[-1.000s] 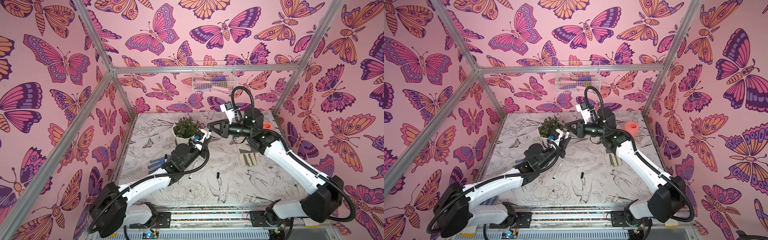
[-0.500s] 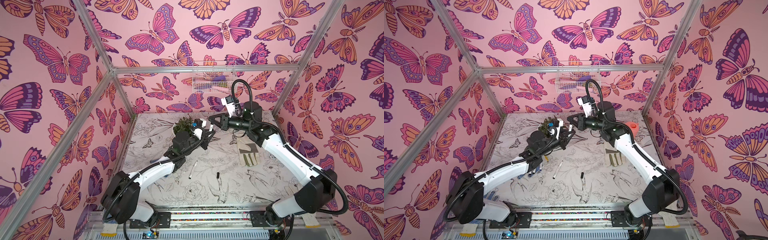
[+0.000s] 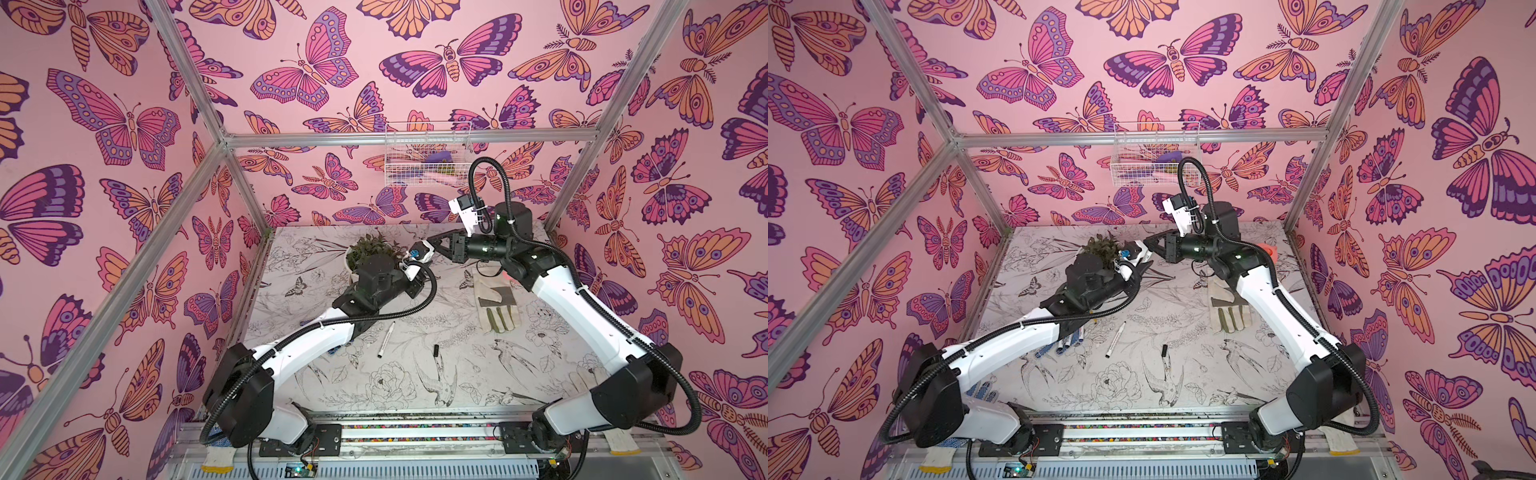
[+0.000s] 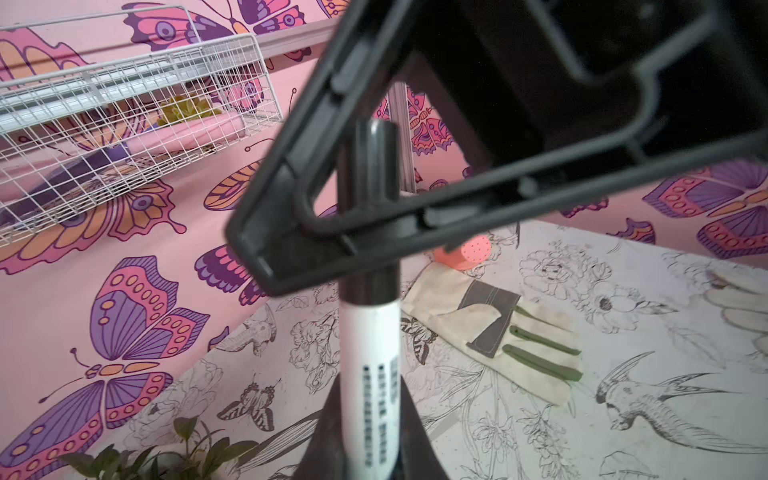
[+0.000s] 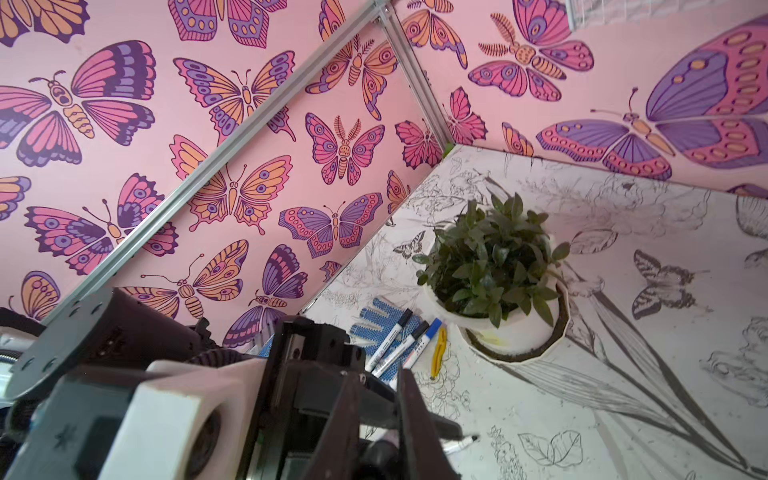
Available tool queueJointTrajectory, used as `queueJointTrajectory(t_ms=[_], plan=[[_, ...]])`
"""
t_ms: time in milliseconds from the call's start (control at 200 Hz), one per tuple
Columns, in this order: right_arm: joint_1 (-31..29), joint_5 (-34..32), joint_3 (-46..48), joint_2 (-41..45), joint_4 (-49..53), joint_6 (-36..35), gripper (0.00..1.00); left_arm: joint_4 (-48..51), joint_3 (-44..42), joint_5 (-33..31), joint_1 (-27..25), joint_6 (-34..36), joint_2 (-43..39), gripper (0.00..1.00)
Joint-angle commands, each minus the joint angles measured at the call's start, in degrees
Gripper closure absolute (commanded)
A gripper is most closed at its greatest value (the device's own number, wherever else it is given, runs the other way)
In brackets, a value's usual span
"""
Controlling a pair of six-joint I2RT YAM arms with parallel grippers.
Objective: Insert the pens into the pen caps
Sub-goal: 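Press the black cap down with right gripper while left holds marker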
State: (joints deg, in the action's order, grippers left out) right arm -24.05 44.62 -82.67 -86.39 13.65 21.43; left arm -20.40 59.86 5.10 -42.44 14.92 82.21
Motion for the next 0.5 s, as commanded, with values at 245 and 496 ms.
queueJointTrajectory(t_ms=[245,496], plan=[[-6.86,6.37,5.46,-10.73,26.84,-2.15,1.0,-41.93,6.99,14.47,0.47,-13.38,-4.86,1.0],[-7.23,7.22,5.36,-10.61,25.02,-1.83,1.0,-44.84,11.61,16.39,2.12,-17.53,-1.12,1.0]])
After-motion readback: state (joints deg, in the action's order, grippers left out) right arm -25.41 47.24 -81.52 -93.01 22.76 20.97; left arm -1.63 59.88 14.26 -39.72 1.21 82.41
